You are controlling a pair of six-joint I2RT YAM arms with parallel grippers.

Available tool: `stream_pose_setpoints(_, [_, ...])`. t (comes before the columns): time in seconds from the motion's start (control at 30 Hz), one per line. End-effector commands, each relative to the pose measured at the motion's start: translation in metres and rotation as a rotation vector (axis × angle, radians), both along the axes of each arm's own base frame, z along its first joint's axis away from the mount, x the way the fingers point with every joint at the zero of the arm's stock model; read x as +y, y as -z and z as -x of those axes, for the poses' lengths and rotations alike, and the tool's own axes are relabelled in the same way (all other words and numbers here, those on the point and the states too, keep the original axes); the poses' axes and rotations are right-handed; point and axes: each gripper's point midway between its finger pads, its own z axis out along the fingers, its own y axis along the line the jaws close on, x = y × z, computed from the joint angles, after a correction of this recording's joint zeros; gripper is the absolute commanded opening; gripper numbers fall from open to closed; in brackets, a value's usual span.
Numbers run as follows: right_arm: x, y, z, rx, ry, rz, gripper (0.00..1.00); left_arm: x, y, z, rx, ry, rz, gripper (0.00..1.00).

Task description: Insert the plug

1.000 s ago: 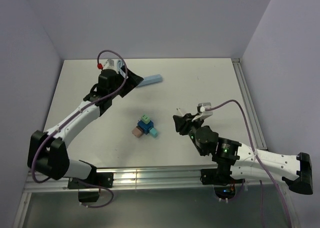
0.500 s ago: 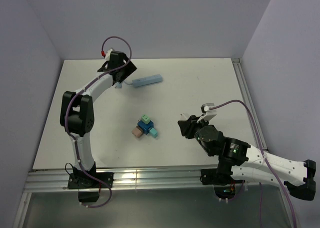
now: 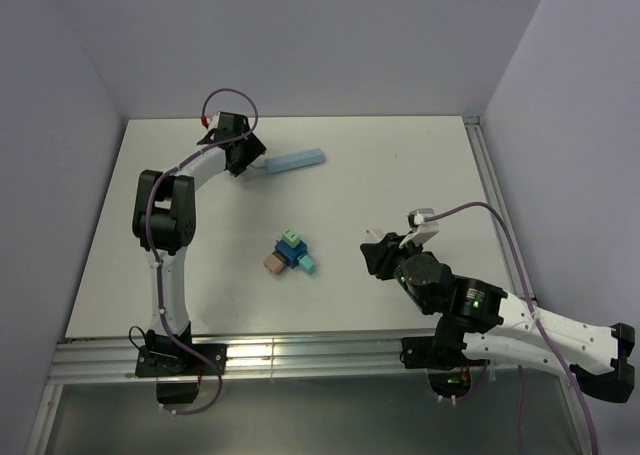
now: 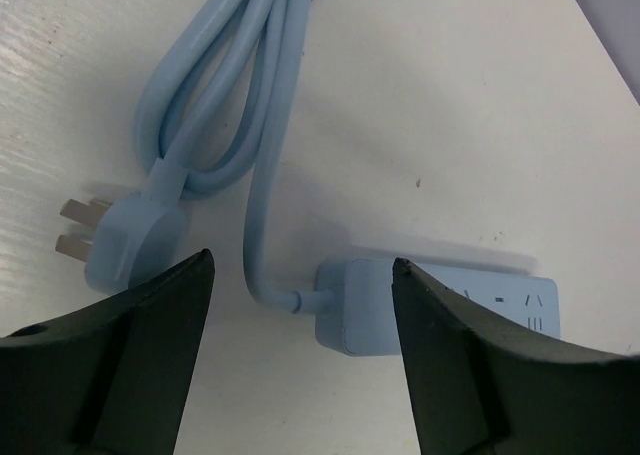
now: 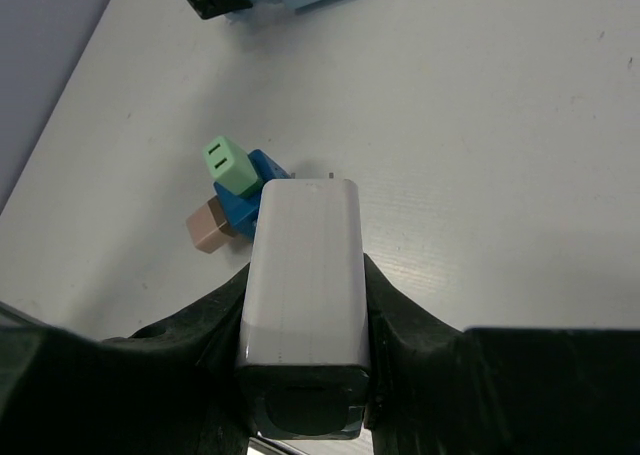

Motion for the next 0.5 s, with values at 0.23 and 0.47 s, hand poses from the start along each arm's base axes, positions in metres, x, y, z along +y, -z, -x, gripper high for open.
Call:
stream_pose_setpoints(0.23, [0.019, -0.029, -0.016, 0.013, -0.026, 0.06, 0.0, 0.008, -0.01, -0.023, -0.069, 0.007, 0.0, 0.51])
stream_pose_setpoints(0.47, [0.043, -0.051, -0.057, 0.119, -0.083, 0.2, 0.0, 0.011, -0.002, -0.016, -0.082, 0.027, 0.008, 0.36])
